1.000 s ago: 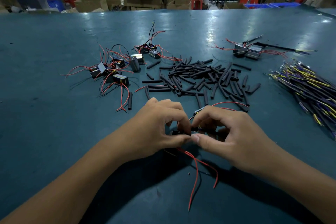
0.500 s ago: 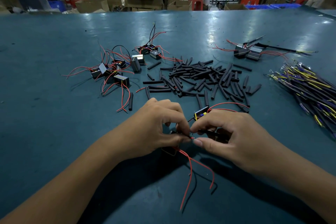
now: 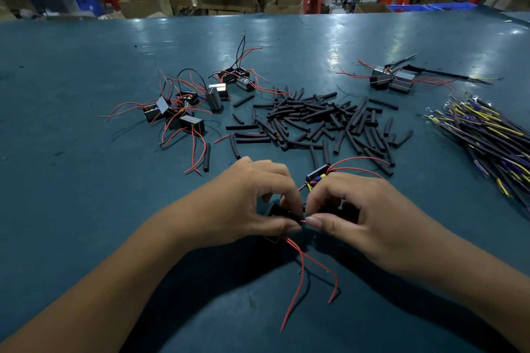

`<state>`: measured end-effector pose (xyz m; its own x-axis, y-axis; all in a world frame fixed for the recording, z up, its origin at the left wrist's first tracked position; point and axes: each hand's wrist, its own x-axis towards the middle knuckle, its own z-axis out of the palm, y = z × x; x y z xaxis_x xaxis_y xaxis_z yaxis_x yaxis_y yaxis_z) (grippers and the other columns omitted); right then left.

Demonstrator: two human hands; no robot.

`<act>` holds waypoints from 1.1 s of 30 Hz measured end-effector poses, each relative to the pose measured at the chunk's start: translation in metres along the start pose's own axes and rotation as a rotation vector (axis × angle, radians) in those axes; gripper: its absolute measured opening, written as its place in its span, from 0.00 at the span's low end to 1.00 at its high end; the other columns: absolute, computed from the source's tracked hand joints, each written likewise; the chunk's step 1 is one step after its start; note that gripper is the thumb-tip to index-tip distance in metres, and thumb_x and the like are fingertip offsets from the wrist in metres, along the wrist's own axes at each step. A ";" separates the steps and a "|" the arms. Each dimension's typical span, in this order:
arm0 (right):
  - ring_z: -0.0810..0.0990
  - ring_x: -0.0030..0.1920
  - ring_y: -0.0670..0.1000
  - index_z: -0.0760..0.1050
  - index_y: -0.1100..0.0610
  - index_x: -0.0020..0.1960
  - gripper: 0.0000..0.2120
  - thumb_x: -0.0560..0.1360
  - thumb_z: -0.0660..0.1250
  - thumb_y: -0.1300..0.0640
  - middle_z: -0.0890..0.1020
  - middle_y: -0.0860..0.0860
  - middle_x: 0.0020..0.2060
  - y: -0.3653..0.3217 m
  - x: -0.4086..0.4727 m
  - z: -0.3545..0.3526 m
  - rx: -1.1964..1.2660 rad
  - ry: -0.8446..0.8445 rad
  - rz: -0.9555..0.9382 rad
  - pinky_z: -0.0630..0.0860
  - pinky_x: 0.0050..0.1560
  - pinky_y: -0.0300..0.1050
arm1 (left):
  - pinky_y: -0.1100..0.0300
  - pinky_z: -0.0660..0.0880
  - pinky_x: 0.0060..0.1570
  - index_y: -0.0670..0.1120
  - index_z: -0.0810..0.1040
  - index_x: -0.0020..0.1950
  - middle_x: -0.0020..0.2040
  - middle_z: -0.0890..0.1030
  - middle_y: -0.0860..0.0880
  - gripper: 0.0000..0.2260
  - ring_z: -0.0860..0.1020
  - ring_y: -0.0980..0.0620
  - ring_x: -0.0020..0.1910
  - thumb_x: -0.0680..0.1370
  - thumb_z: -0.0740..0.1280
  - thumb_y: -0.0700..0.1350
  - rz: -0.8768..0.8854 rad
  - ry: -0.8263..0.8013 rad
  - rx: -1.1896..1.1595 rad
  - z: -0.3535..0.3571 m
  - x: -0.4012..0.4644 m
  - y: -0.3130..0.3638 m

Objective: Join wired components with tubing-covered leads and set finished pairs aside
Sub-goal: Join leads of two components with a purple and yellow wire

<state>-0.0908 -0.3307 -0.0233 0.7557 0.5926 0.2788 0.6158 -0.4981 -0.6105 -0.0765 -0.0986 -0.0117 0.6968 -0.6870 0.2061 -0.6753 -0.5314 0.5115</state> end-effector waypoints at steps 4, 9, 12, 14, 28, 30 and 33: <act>0.78 0.44 0.42 0.78 0.48 0.45 0.05 0.76 0.73 0.56 0.78 0.39 0.40 -0.001 0.000 0.000 -0.005 -0.006 -0.004 0.69 0.44 0.30 | 0.53 0.67 0.49 0.56 0.84 0.45 0.43 0.77 0.58 0.04 0.75 0.55 0.44 0.72 0.75 0.53 0.028 0.054 0.032 0.005 0.002 0.000; 0.76 0.42 0.41 0.75 0.46 0.45 0.07 0.77 0.71 0.56 0.77 0.38 0.38 -0.003 0.001 0.002 -0.049 0.037 -0.006 0.67 0.42 0.29 | 0.54 0.68 0.49 0.54 0.82 0.47 0.44 0.76 0.58 0.02 0.73 0.62 0.44 0.76 0.73 0.49 0.033 0.068 0.066 0.007 0.002 0.000; 0.78 0.42 0.44 0.76 0.47 0.44 0.07 0.76 0.73 0.57 0.79 0.40 0.38 -0.002 0.001 0.001 -0.004 0.086 0.040 0.70 0.41 0.31 | 0.55 0.68 0.48 0.54 0.81 0.48 0.45 0.74 0.60 0.02 0.71 0.65 0.43 0.77 0.72 0.47 0.034 0.098 0.087 0.010 0.002 0.000; 0.80 0.44 0.46 0.77 0.47 0.45 0.06 0.76 0.72 0.57 0.80 0.40 0.40 -0.002 0.001 -0.001 0.025 0.078 0.050 0.72 0.43 0.33 | 0.58 0.68 0.48 0.53 0.81 0.48 0.45 0.75 0.59 0.01 0.71 0.63 0.43 0.78 0.71 0.48 0.034 0.115 0.073 0.012 0.003 0.001; 0.78 0.41 0.47 0.77 0.47 0.43 0.07 0.77 0.71 0.58 0.79 0.42 0.39 -0.003 -0.002 -0.001 0.002 0.139 0.082 0.69 0.38 0.30 | 0.49 0.74 0.45 0.47 0.82 0.49 0.44 0.77 0.53 0.02 0.77 0.50 0.42 0.79 0.69 0.44 -0.064 0.166 -0.183 0.022 0.005 0.005; 0.79 0.41 0.48 0.77 0.48 0.43 0.05 0.76 0.70 0.56 0.80 0.43 0.38 -0.002 -0.002 0.002 0.028 0.172 0.098 0.70 0.37 0.31 | 0.52 0.74 0.45 0.49 0.82 0.48 0.43 0.78 0.55 0.01 0.77 0.51 0.43 0.77 0.72 0.45 -0.088 0.165 -0.198 0.021 0.005 0.006; 0.79 0.39 0.47 0.77 0.49 0.41 0.07 0.76 0.70 0.57 0.80 0.42 0.36 0.000 0.000 0.006 0.120 0.193 0.151 0.72 0.37 0.34 | 0.58 0.73 0.42 0.50 0.82 0.47 0.42 0.78 0.56 0.06 0.76 0.51 0.41 0.73 0.76 0.47 -0.114 0.178 -0.178 0.020 0.007 0.008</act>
<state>-0.0923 -0.3269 -0.0271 0.8724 0.3802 0.3073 0.4712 -0.4863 -0.7358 -0.0819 -0.1176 -0.0225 0.8080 -0.5217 0.2737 -0.5478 -0.4943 0.6750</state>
